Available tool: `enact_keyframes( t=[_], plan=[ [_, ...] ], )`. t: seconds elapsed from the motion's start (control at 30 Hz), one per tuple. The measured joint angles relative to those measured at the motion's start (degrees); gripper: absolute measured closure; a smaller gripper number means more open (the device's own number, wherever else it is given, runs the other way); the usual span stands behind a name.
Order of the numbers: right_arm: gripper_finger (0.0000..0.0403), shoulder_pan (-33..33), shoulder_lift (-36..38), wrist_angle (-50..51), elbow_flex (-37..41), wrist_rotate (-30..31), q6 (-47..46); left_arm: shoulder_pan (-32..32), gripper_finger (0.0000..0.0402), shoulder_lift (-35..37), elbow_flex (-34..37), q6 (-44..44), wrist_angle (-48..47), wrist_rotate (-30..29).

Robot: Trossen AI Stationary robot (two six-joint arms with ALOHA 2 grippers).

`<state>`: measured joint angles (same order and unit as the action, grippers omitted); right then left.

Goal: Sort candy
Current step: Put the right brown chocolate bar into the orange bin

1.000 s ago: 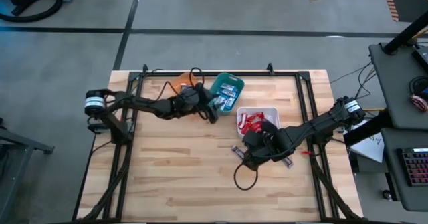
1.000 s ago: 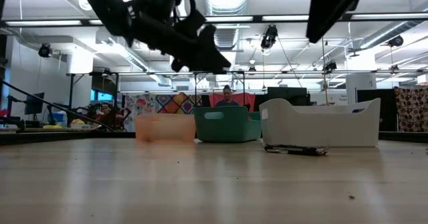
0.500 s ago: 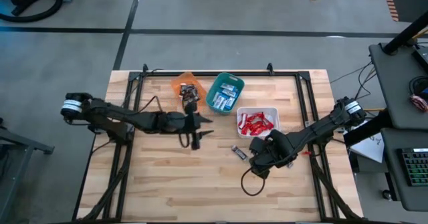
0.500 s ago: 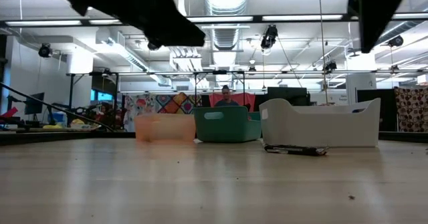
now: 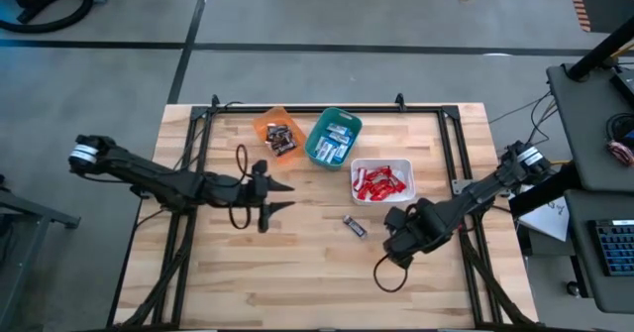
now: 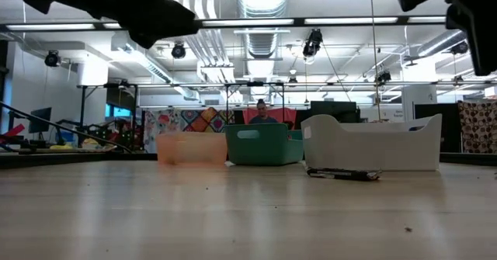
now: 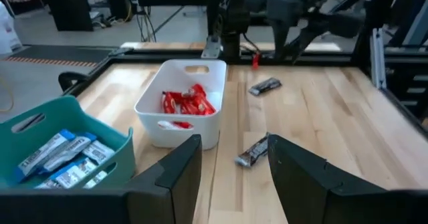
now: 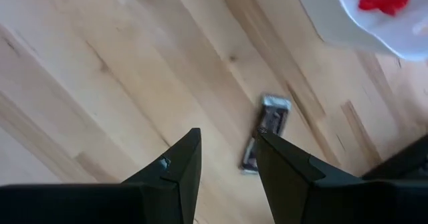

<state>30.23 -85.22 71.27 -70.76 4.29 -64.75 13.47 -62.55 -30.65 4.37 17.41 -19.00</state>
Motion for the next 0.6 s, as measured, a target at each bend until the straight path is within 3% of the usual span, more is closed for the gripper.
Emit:
enact_keyframes(
  t=[0.4, 0.6],
  plan=[
    [0.0271, 1.3, 13.4, -4.3, 17.0, -1.5, -13.8, 0.0, 0.0247, 1.5, -0.5, -0.3, -0.1, -0.1],
    [0.0271, 1.4, 15.7, -10.9, 24.0, -4.8, -15.7, 0.0, 0.0247, 1.5, -0.5, -0.4, -0.5, -0.1]
  ],
)
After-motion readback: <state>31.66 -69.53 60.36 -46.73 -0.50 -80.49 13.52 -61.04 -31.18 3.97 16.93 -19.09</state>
